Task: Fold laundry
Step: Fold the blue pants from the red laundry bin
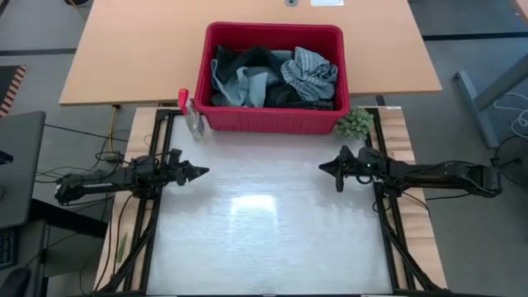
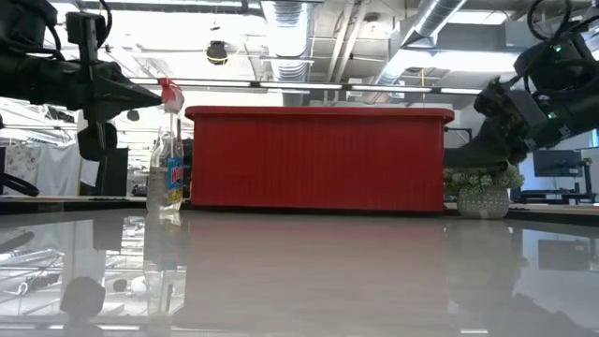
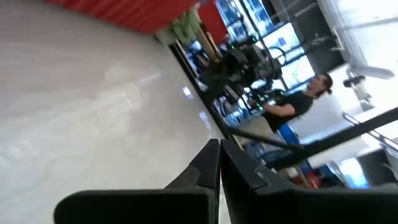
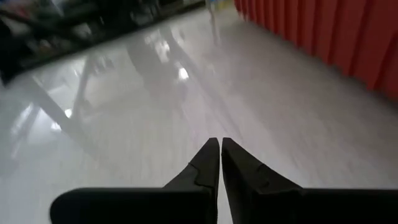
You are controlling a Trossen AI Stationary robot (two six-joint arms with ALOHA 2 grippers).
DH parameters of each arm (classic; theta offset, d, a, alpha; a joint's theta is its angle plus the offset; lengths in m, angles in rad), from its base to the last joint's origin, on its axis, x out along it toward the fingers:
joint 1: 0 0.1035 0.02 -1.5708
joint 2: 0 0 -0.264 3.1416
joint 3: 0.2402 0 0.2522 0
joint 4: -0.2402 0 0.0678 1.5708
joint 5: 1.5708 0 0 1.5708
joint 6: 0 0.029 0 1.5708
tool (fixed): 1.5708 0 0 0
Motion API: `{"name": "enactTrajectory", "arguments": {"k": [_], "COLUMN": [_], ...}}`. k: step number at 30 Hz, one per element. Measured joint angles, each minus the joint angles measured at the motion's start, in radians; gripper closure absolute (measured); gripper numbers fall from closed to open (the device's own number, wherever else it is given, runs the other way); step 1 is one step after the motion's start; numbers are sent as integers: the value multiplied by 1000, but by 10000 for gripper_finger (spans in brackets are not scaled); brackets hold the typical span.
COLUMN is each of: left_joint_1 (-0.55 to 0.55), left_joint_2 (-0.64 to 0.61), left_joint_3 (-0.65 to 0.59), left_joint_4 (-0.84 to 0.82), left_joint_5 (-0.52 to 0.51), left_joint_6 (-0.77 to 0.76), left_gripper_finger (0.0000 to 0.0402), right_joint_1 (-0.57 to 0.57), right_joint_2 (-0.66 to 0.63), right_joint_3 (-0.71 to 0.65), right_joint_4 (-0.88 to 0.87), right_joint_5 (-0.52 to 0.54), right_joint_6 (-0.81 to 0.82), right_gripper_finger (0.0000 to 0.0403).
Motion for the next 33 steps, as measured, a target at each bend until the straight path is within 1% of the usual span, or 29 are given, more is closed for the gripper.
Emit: {"name": "enactTrajectory", "arguments": {"k": [3, 5, 7, 9, 12, 14, 17, 18, 20, 22, 24, 28, 30, 33], "left_joint_1": [-34, -54, -70, -82, -98, -105, -109, -109, -109, -109, -109, -109, -109, -109], "left_joint_2": [1, 1, 1, 0, 1, 1, 1, 0, 0, 0, 1, 1, 1, 1], "left_joint_3": [0, 0, 0, 0, 0, 0, 0, 0, 0, 0, 0, 0, 0, 0], "left_joint_4": [13, 30, 55, 70, 69, 70, 91, 96, 88, 61, 36, 26, 40, 74], "left_joint_5": [-114, -157, -156, -131, -98, -61, 14, 36, 66, 74, 66, 30, 11, -20], "left_joint_6": [44, 91, 136, 164, 174, 187, 230, 246, 288, 343, 402, 480, 486, 483], "left_gripper_finger": [401, 401, 402, 402, 401, 401, 401, 401, 402, 401, 401, 401, 401, 401], "right_joint_1": [2, 1, 6, 21, 61, 96, 152, 173, 218, 258, 288, 327, 344, 354], "right_joint_2": [0, 0, 0, 0, 0, 1, 28, 44, 85, 142, 206, 355, 431, 533], "right_joint_3": [1, 2, 3, 4, 27, 62, 133, 162, 224, 293, 362, 511, 588, 704], "right_joint_4": [130, 238, 334, 412, 465, 461, 456, 453, 429, 398, 377, 355, 345, 332], "right_joint_5": [0, 0, 10, 29, 32, 65, 89, 117, 213, 307, 357, 369, 364, 326], "right_joint_6": [93, 185, 315, 449, 528, 591, 550, 526, 472, 407, 345, 273, 227, 139], "right_gripper_finger": [356, 356, 357, 360, 365, 369, 372, 372, 372, 373, 373, 373, 373, 373]}}
